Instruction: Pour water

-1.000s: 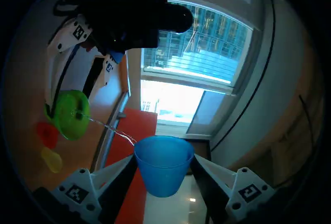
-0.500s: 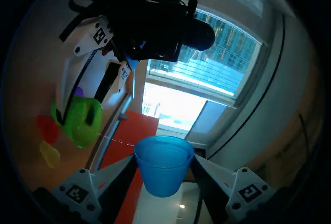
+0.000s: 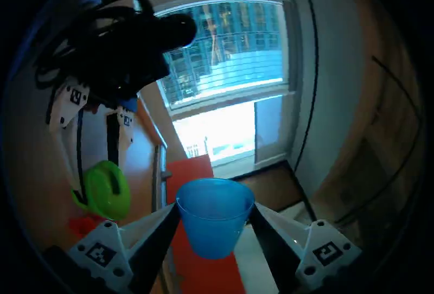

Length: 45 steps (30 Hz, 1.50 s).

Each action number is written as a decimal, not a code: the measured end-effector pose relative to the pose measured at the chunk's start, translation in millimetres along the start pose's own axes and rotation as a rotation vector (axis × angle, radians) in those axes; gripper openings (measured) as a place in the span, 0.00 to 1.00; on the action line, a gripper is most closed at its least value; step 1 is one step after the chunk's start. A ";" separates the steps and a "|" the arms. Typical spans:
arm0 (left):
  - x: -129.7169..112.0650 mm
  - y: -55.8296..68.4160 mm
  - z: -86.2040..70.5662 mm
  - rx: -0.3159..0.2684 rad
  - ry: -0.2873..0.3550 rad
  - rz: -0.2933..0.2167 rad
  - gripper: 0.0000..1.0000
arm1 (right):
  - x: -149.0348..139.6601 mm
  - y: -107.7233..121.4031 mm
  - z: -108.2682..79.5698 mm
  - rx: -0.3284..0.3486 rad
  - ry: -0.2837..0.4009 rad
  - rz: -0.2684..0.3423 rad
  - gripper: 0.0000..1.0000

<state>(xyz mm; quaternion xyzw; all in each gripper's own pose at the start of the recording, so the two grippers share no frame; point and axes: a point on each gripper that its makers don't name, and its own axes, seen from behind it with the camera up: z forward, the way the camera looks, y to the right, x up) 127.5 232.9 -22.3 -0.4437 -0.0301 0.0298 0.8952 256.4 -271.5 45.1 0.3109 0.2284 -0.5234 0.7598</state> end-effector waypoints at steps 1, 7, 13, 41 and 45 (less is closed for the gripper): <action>0.3 -0.4 -0.4 0.002 0.000 0.001 0.85 | -1.7 -0.1 -2.2 -0.002 -0.001 0.053 0.89; 3.5 -4.1 -2.2 0.011 0.000 0.009 0.85 | -8.7 -5.1 -16.7 -0.007 -0.010 0.394 0.89; 5.9 -9.9 -3.7 0.025 0.001 0.014 0.85 | -10.2 -15.4 -29.7 0.012 -0.017 0.723 0.89; -0.7 -51.5 -25.5 0.107 -0.038 0.023 0.85 | -51.1 -57.9 -61.6 0.085 -0.092 1.162 0.90; -12.8 -54.5 -28.2 0.110 -0.068 0.027 0.85 | -56.6 -72.8 -64.9 0.105 -0.106 1.163 0.90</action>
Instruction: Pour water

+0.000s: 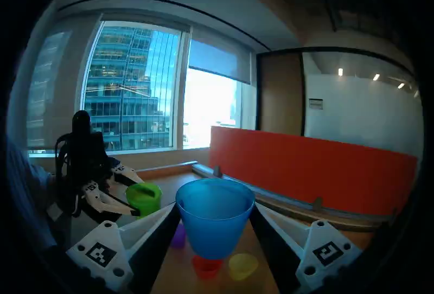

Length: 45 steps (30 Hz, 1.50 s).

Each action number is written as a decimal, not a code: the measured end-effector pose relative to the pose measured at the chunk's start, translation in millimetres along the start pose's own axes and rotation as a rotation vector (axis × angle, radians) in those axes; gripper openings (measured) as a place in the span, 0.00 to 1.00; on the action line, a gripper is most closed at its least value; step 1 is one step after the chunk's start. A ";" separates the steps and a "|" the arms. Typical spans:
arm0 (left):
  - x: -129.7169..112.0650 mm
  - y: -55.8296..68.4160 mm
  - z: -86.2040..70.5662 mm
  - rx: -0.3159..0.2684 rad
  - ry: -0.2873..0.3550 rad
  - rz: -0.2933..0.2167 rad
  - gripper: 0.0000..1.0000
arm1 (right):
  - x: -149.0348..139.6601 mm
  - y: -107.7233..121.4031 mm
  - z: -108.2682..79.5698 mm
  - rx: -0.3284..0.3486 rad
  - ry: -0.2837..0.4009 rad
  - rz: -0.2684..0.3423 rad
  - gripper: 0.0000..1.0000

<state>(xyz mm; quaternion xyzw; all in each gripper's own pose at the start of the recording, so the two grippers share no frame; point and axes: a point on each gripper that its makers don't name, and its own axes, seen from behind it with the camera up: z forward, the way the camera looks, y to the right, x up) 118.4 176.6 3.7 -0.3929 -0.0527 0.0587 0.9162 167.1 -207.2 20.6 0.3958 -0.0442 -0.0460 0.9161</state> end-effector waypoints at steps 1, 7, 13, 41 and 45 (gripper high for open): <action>-3.0 -0.6 0.0 0.001 -0.007 0.002 0.85 | -3.6 0.0 -0.1 0.001 -0.005 0.000 0.90; -20.5 -2.0 0.5 0.000 -0.048 0.003 0.85 | -23.8 -0.6 -1.7 0.017 -0.028 0.002 0.90; -36.7 -3.8 2.0 -0.003 -0.091 0.006 0.84 | -42.3 1.0 -4.7 0.032 -0.055 0.004 0.90; -132.2 5.7 7.1 -0.064 -0.357 0.028 0.85 | -139.3 0.8 -12.6 0.110 -0.258 -0.011 0.91; -145.1 4.7 5.9 -0.067 -0.386 0.031 0.85 | -152.9 0.2 -12.0 0.116 -0.284 -0.013 0.91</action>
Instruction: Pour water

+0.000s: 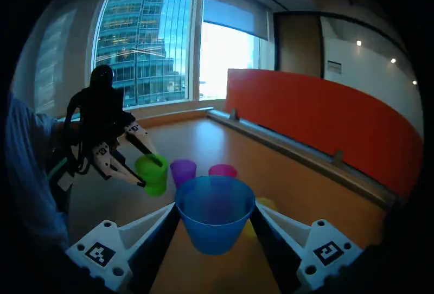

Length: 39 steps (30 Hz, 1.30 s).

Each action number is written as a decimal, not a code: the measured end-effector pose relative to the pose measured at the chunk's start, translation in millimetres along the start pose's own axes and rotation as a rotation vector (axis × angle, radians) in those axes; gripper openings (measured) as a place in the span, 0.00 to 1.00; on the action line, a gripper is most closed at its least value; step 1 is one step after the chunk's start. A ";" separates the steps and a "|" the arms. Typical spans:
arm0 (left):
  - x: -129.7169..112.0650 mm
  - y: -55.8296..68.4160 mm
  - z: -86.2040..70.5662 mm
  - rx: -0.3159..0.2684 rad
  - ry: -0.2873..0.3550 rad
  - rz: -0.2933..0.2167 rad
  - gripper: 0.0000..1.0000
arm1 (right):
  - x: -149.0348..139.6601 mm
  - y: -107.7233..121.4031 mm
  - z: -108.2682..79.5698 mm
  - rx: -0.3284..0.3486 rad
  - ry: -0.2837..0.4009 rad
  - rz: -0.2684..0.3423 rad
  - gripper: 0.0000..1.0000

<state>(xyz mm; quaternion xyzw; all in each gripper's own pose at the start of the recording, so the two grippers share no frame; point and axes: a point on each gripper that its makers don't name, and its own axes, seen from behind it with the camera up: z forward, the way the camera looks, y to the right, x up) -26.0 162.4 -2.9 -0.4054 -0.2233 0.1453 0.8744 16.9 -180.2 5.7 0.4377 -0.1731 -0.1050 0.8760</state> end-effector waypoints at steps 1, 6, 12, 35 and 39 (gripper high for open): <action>-2.9 -0.5 0.7 0.000 -0.007 0.001 0.85 | -2.8 -0.1 1.1 0.001 -0.006 0.000 0.91; -19.0 -2.9 4.2 0.000 -0.042 0.001 0.85 | -17.0 -2.0 6.3 0.007 -0.033 0.002 0.91; -38.1 -6.9 8.2 0.006 -0.077 -0.007 0.85 | -28.9 -3.1 10.6 0.009 -0.053 0.003 0.91; -69.8 -15.8 6.6 0.019 -0.106 -0.054 0.85 | -44.7 -8.2 20.1 0.014 -0.086 0.002 0.91; -71.8 -16.7 3.2 0.023 -0.105 -0.060 0.85 | -48.0 -12.1 22.4 0.020 -0.091 0.000 0.91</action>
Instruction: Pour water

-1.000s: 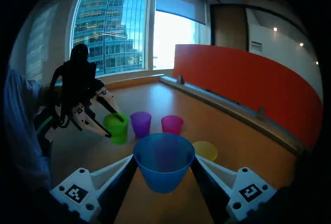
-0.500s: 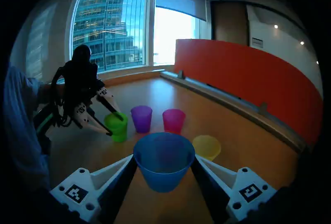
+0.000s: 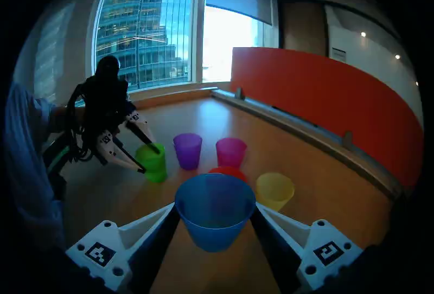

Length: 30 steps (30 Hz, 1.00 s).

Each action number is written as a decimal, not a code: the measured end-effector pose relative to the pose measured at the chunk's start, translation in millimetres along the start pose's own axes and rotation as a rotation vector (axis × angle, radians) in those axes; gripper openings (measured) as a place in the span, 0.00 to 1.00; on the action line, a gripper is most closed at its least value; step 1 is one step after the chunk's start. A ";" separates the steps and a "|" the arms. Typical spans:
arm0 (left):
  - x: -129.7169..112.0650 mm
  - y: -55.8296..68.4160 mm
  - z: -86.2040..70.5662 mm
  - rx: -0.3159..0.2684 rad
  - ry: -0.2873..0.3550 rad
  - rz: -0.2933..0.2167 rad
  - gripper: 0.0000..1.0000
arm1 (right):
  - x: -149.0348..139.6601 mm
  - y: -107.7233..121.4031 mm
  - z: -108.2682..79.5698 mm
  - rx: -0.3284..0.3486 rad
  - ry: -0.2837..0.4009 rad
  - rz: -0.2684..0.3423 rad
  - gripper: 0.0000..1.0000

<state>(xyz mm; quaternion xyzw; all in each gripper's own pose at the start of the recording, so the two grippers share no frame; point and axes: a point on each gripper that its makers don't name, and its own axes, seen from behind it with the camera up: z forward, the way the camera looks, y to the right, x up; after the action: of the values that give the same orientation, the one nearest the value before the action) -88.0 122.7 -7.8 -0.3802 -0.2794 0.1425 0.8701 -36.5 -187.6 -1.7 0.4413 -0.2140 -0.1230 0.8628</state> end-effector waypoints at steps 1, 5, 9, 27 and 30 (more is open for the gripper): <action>-0.2 0.0 -0.4 0.001 0.000 -0.001 0.85 | -1.2 -1.3 0.9 0.002 -0.001 0.000 0.91; -0.7 0.4 -0.8 0.002 -0.002 0.002 0.85 | -7.3 -5.3 4.8 0.008 -0.010 -0.001 0.91; -1.5 -0.9 -1.3 0.009 -0.006 0.004 0.85 | -11.2 -8.1 9.1 0.012 -0.017 -0.003 0.91; -14.5 -4.6 -18.0 0.040 -0.019 -0.021 0.99 | -40.4 -28.9 37.2 0.052 -0.072 -0.006 0.91; -16.1 -4.8 -23.6 0.045 -0.013 -0.032 0.99 | -45.3 -31.4 42.7 0.056 -0.080 -0.005 0.91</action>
<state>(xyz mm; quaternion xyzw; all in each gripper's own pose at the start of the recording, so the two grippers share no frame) -86.7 98.4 -23.4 -0.3551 -0.2879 0.1374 0.8787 -97.4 -217.9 -17.0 0.4607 -0.2506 -0.1365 0.8405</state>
